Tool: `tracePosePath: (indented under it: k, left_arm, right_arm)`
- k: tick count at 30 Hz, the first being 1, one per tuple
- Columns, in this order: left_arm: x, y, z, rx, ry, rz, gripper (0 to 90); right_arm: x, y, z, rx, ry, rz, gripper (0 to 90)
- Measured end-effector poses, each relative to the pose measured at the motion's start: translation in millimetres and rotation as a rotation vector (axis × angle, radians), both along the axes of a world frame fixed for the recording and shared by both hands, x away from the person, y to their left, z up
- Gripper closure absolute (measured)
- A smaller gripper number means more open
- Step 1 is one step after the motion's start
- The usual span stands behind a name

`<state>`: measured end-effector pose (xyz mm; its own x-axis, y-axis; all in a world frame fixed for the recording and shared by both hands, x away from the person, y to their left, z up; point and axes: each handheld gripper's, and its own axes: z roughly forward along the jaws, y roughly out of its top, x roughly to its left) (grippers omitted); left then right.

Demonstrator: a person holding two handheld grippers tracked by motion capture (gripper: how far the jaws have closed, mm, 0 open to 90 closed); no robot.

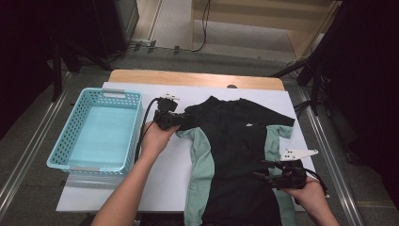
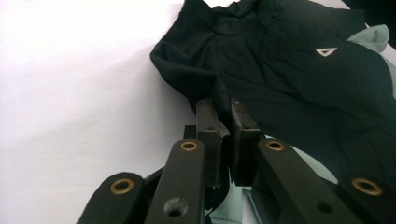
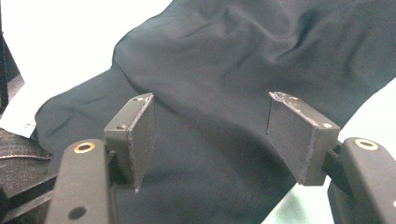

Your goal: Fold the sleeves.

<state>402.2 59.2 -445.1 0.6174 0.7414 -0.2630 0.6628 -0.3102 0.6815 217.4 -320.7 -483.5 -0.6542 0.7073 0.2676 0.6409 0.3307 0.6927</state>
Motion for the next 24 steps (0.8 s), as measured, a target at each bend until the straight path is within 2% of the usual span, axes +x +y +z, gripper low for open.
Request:
tracePosePath:
  k: [3,8,14,18,24]
  left_arm:
    - [1.6,-3.0,0.8,0.006,0.005,-0.005,86.1]
    - [4.3,-9.8,6.9,-0.010,0.007,-0.022,86.1]
    - [9.8,-17.0,12.1,0.025,0.013,-0.033,86.2]
    - [12.2,-21.0,17.8,0.012,0.022,-0.041,86.1]
    - [13.3,-30.0,21.9,0.018,0.021,-0.054,86.2]
  right_arm:
    - [0.2,0.4,0.0,0.003,-0.002,0.005,31.4]
    - [0.9,1.6,-0.1,-0.001,-0.001,0.007,31.4]
    - [1.7,2.9,0.0,-0.005,0.000,0.016,31.4]
    - [2.3,2.8,-0.1,0.002,-0.001,0.015,31.4]
    - [2.3,3.5,0.8,-0.003,-0.009,0.013,31.4]
